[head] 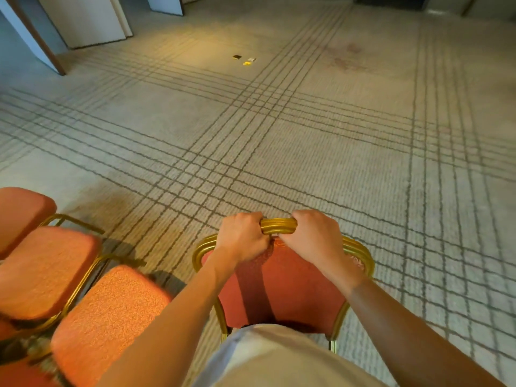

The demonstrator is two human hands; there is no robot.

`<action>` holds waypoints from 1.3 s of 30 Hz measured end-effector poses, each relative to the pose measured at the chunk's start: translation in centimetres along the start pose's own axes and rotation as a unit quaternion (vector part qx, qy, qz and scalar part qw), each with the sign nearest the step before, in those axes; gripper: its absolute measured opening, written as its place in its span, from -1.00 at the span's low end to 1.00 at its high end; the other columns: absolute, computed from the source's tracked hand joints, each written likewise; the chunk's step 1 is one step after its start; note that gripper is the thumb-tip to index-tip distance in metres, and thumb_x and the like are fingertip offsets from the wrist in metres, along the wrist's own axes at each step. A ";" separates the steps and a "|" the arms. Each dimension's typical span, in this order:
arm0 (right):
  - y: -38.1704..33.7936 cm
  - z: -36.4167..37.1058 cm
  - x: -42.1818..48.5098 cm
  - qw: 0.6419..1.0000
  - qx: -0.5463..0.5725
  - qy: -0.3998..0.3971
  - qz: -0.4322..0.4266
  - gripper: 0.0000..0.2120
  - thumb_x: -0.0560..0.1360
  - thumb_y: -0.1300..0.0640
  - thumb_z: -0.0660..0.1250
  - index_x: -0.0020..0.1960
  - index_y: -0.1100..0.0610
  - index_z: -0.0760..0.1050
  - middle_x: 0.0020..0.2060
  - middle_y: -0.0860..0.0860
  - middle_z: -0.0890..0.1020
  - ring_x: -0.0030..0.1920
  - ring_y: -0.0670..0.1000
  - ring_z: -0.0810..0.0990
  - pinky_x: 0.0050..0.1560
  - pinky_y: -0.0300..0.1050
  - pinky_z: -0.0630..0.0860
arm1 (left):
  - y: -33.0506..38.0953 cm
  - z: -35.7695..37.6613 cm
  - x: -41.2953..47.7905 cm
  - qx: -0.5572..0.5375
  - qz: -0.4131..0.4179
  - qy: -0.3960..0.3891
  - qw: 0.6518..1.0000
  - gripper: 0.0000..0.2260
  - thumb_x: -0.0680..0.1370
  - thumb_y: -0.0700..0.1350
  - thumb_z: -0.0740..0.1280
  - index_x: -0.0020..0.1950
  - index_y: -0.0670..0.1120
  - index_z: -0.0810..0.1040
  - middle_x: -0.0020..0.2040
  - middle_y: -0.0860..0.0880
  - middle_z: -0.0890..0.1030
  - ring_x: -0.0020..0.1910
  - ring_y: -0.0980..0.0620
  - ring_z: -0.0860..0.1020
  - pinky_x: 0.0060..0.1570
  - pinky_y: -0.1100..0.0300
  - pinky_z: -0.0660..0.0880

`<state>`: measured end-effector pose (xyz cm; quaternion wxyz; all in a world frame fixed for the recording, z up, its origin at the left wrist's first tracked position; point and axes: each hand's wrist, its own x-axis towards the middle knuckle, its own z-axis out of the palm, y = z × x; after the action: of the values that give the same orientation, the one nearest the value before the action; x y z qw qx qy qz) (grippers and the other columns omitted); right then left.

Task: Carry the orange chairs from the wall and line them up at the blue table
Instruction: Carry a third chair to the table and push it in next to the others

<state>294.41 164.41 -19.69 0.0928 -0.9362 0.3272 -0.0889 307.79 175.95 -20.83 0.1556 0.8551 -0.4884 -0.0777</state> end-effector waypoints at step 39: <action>7.9 -4.4 -14.3 0.972 0.004 0.124 0.201 -0.65 0.36 -0.19 0.35 -0.40 0.02 0.36 -0.48 -0.04 0.57 -0.45 0.09 0.55 -0.36 -0.15 0.30 | 13.0 0.0 -3.4 0.024 0.208 -0.018 0.978 -0.69 0.48 0.16 0.34 -0.35 0.04 0.37 -0.32 0.06 0.60 -0.27 -0.06 0.59 -0.28 0.11 0.36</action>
<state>277.74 166.82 -18.77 0.0711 -0.8325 0.5172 -0.1854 295.46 172.73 -16.44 0.1391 0.7364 -0.6604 -0.0478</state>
